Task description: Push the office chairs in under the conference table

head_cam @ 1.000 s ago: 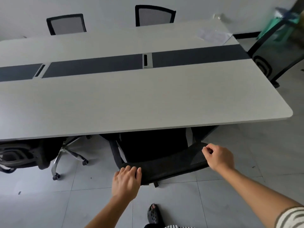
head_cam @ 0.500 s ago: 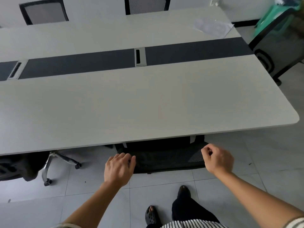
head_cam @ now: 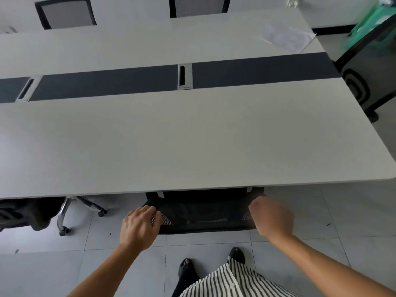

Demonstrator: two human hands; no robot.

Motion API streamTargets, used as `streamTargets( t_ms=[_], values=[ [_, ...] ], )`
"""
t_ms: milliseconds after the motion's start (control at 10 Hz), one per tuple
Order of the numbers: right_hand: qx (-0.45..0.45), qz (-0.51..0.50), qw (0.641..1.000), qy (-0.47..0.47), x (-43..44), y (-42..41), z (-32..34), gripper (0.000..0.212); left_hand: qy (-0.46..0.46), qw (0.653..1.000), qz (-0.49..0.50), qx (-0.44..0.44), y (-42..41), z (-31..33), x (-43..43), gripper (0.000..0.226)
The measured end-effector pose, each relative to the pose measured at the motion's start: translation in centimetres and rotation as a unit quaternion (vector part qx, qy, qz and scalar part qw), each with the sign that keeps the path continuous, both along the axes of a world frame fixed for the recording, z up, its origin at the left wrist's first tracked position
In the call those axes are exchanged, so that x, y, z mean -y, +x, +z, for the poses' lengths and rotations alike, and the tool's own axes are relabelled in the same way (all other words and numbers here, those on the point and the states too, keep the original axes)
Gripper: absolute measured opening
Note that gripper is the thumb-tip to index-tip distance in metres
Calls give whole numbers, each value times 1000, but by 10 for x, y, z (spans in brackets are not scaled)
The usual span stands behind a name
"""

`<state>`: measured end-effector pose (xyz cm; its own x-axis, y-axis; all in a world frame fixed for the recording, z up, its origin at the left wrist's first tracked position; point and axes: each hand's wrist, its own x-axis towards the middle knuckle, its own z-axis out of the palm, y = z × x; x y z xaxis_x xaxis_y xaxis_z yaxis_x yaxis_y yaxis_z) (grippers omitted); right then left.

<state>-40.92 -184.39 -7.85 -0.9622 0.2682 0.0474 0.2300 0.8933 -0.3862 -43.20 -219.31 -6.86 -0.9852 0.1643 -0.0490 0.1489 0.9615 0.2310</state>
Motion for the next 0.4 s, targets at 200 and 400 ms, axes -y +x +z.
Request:
streamTargets(
  t_ms=[200,400],
  values=[
    [157,-17,987,-39,-3,2,19,16,24,998,9,65,5,5,-3,35],
    [62,79,952,-289,24,-47,116,8,122,989,59,66,12,25,36,7]
  ],
)
